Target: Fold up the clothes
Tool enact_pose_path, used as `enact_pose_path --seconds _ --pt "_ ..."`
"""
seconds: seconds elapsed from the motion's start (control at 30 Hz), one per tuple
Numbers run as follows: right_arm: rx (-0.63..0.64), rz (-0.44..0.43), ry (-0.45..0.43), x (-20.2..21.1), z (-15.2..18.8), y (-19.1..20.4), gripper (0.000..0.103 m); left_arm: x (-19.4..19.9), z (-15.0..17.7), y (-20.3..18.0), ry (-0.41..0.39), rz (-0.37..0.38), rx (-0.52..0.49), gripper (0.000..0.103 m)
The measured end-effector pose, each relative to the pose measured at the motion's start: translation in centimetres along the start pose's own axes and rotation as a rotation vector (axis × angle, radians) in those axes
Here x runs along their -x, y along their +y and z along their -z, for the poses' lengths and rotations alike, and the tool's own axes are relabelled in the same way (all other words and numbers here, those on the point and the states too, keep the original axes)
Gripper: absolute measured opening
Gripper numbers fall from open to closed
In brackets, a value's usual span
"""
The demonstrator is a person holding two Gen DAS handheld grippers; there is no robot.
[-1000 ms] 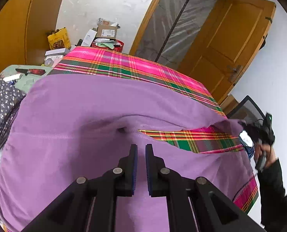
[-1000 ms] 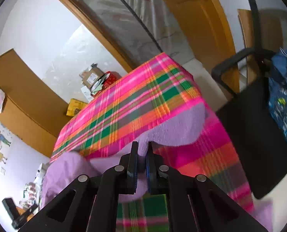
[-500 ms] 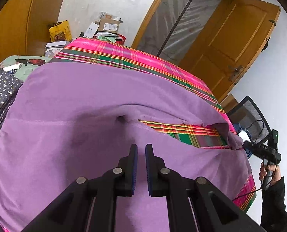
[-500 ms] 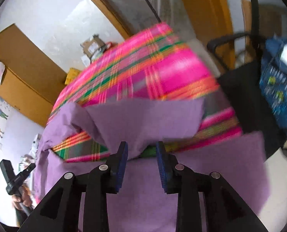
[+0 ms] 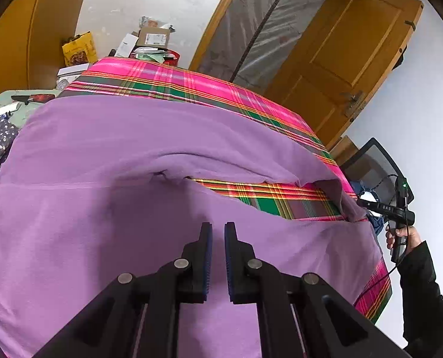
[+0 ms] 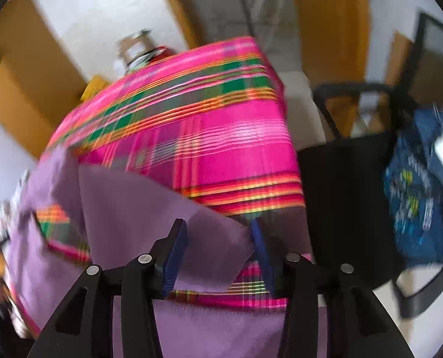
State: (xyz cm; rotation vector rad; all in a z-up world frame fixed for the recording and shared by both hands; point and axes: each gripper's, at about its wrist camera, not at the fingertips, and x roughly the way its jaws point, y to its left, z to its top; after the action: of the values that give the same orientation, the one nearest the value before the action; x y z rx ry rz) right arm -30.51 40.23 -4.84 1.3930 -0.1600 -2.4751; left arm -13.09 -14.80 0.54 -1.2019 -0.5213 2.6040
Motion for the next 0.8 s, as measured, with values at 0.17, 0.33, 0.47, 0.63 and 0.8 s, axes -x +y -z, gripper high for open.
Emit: enact_pose_path --seconds 0.17,0.33,0.47,0.63,0.8 --pt "0.158 0.022 0.047 -0.3 0.4 2.0 0.030 -0.5 -0.5 -0.7 0.011 0.005 -0.018 0.007" --pt "0.278 0.058 0.032 -0.2 0.4 4.3 0.012 -1.1 -1.0 -2.0 0.023 0.008 -0.057 0.007" --pt "0.262 0.101 -0.081 1.1 -1.8 4.1 0.011 -1.6 -1.9 -3.2 0.027 0.008 -0.093 0.007" --pt "0.221 0.176 -0.223 3.2 -6.2 3.0 0.011 -2.1 -2.8 -4.3 0.025 0.015 -0.126 0.007" --pt "0.203 0.232 -0.315 4.3 -10.9 2.2 0.011 -2.9 -3.0 -4.5 0.038 0.014 -0.126 0.007"
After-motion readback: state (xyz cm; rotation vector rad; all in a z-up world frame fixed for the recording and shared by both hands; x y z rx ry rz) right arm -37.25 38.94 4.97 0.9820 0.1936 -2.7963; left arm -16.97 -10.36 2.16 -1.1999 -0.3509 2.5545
